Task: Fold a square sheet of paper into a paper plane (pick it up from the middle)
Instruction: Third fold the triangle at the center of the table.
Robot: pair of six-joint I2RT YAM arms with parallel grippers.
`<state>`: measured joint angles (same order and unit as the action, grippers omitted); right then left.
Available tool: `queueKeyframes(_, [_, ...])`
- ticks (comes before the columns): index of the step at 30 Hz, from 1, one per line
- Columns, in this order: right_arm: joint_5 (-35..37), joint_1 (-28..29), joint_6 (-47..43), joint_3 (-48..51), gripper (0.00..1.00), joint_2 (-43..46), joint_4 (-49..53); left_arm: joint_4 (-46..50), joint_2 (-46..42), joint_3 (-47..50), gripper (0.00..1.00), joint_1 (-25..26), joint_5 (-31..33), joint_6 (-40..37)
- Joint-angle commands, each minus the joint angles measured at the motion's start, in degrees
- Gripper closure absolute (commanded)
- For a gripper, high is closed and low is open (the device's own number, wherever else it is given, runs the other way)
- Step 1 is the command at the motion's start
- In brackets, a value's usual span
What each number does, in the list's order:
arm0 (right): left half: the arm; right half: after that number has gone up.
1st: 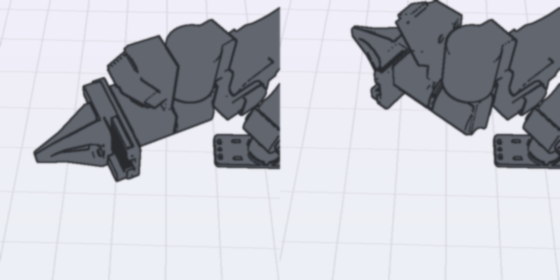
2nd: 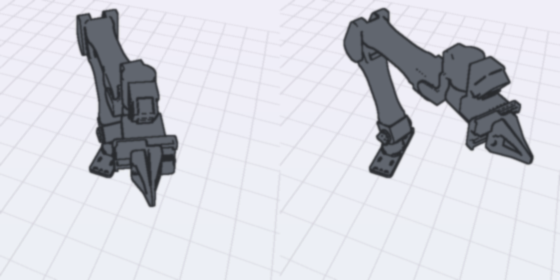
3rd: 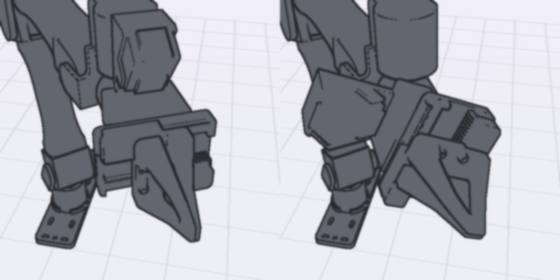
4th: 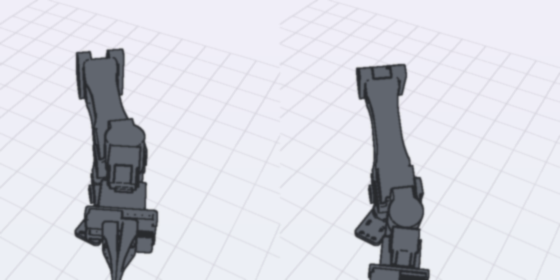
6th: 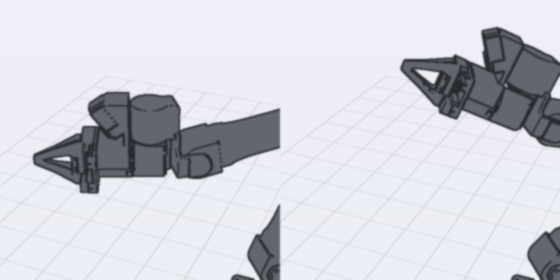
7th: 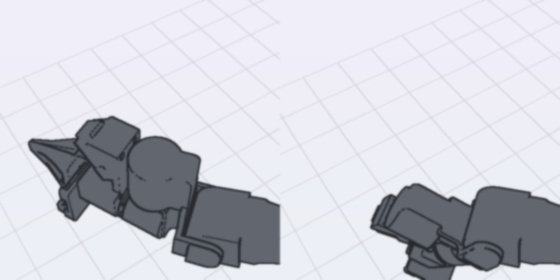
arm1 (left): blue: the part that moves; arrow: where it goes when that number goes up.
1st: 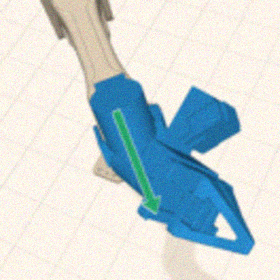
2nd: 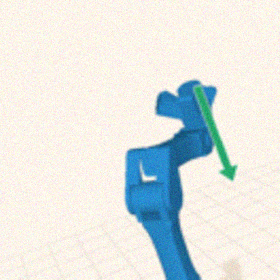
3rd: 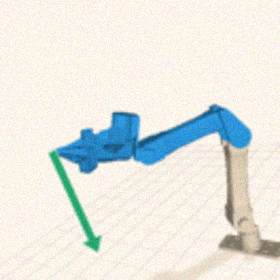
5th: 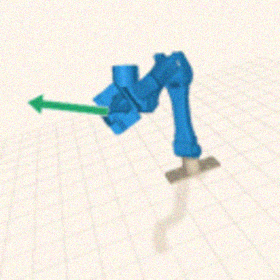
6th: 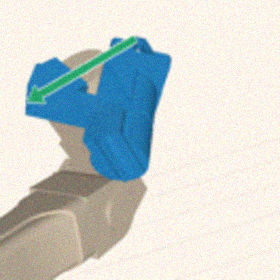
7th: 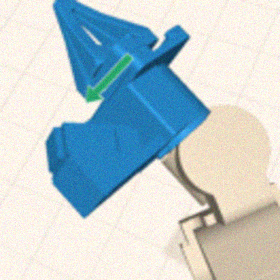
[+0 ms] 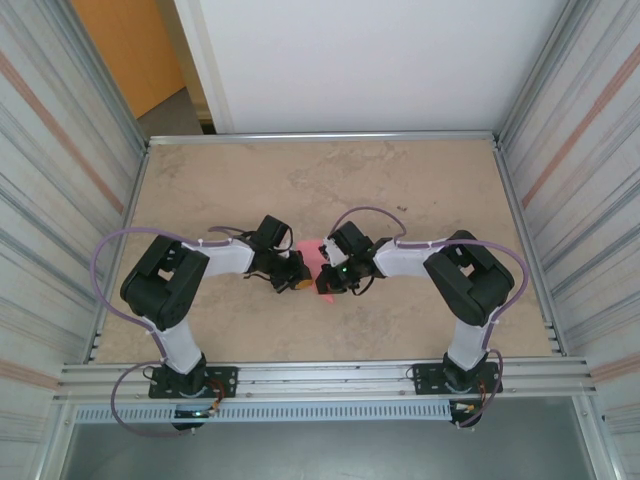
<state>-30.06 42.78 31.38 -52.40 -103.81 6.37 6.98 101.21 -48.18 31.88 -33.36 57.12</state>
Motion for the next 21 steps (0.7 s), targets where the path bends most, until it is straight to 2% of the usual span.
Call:
queueKeyframes(1, [-0.03,0.29,-2.6,1.43,0.95,-0.48,3.02,5.14,3.41,2.72,0.94,-0.06,5.15,1.34])
queueKeyframes(21, [1.48,-0.2,-5.49,9.44,0.94,7.52,9.57,6.82,4.7,3.05,0.94,-0.92,5.68,1.29])
